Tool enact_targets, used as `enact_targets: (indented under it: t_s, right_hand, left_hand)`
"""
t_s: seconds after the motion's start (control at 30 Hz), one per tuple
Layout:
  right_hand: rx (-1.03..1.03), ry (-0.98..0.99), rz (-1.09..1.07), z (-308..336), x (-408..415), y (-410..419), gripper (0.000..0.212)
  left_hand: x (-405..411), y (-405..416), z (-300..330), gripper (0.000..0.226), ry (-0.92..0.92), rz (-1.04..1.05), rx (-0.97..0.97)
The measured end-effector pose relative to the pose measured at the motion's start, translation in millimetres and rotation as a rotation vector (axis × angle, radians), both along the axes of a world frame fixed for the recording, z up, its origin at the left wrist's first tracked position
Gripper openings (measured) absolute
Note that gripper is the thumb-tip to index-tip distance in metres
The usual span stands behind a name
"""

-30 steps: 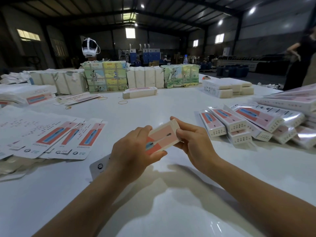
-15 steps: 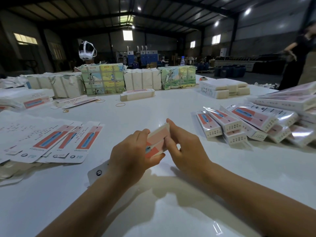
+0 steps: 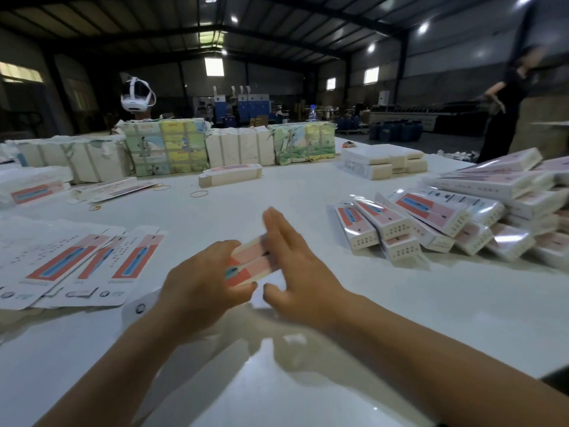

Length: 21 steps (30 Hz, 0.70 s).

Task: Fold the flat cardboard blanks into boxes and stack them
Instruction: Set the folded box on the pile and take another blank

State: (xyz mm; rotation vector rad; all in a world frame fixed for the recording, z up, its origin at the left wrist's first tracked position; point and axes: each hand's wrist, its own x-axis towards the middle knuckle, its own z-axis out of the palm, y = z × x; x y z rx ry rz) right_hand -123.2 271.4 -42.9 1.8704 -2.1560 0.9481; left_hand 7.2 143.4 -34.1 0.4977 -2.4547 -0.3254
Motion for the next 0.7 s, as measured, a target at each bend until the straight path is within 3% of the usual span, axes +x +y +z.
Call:
enact_targets:
  t_s: [0.1, 0.17, 0.27, 0.37, 0.57, 0.7]
  right_hand:
    - [0.065, 0.351, 0.033, -0.5, -6.8, 0.5, 0.085]
    - [0.082, 0.437, 0.035, -3.3, -9.7, 1.0, 0.067]
    - [0.065, 0.485, -0.085, -1.5, -22.3, 2.2, 0.054]
    - [-0.037, 0.405, -0.354, 28.3, -61.5, 12.1, 0.048]
    - [-0.209, 0.305, -0.88, 80.5, -175.8, 78.1, 0.034]
    - [0.239, 0.157, -1.245, 52.9, -221.7, 127.3, 0.034]
  left_hand:
    - [2.0, -7.3, -5.2, 0.037, -0.089, -0.063, 0.026]
    - [1.2, -9.0, -10.1, 0.039, -0.165, -0.075, -0.008]
    - [-2.0, -17.5, -11.0, 0.057, -0.026, -0.029, -0.212]
    - [-2.7, -31.0, -8.5, 0.066, 0.054, 0.07, -0.248]
    - [-13.3, -45.1, -35.3, 0.064, -0.112, 0.08, -0.07]
    - [-16.7, -37.9, -42.7, 0.055, -0.126, 0.061, 0.05]
